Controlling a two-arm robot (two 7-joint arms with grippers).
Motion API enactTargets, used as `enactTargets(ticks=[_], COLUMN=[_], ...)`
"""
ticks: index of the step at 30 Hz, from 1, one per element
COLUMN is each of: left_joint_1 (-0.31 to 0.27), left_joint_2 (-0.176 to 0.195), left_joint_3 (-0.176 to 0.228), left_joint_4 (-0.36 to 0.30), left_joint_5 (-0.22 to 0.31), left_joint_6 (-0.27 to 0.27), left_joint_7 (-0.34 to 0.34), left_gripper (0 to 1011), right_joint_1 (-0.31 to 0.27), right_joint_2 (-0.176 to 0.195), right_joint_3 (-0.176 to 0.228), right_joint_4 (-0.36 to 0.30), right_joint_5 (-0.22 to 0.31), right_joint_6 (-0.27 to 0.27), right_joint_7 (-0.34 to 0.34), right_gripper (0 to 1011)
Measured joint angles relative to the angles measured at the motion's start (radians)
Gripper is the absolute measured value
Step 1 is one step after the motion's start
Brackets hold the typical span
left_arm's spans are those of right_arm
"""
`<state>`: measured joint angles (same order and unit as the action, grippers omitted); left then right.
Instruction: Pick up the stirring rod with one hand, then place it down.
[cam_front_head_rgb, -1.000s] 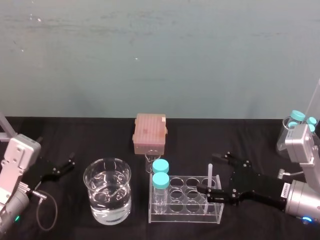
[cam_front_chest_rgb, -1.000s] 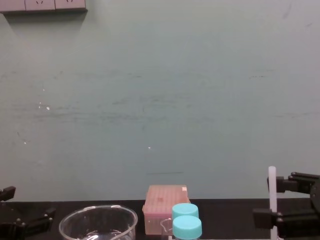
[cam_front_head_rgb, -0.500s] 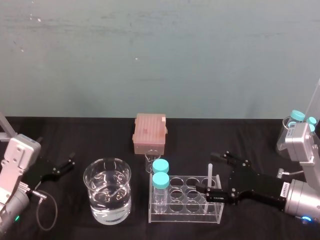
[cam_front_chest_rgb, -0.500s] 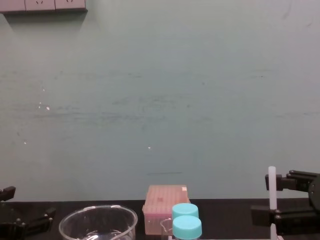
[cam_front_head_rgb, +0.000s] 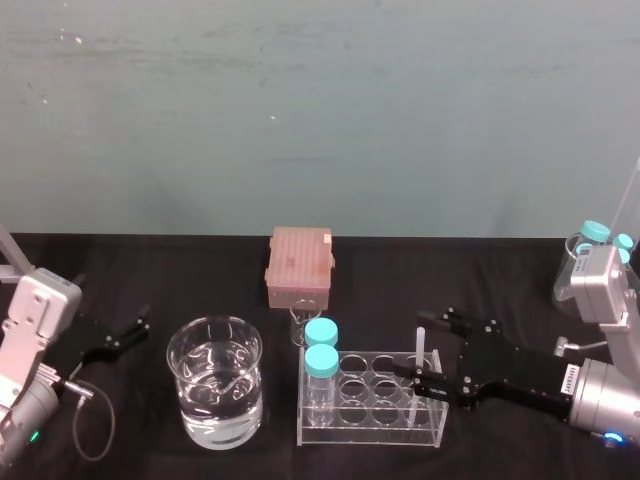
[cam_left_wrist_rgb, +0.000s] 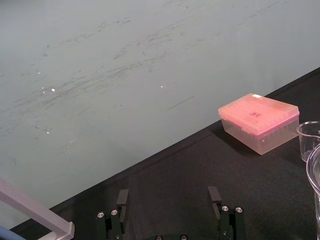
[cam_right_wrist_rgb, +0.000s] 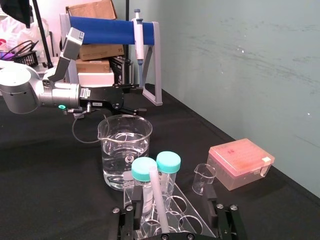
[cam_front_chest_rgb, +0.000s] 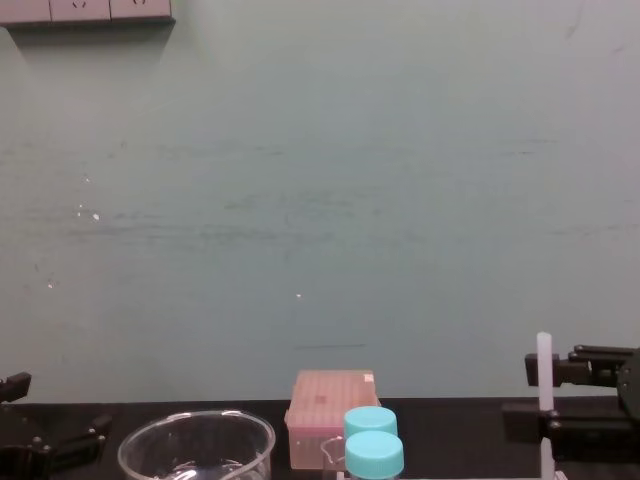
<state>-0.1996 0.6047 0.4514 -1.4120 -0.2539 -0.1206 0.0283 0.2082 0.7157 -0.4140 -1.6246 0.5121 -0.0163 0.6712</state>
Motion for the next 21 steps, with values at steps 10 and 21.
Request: enactTargets(ticks=[10, 21], left_joint_1=[0.0, 0.0], left_joint_2=[0.0, 0.0], left_joint_3=[0.0, 0.0], left_joint_4=[0.0, 0.0], left_joint_5=[0.0, 0.0], left_joint_6=[0.0, 0.0], left_joint_7=[0.0, 0.0], left_gripper=[1005, 1005], right_joint_1=[0.0, 0.0], right_joint_2=[0.0, 0.0], right_joint_3=[0.0, 0.0], right_joint_4=[0.0, 0.0], right_joint_5=[-0.001, -0.001], right_joint_6=[0.0, 0.0], right_joint_7=[0.0, 0.0], right_gripper=[483, 125])
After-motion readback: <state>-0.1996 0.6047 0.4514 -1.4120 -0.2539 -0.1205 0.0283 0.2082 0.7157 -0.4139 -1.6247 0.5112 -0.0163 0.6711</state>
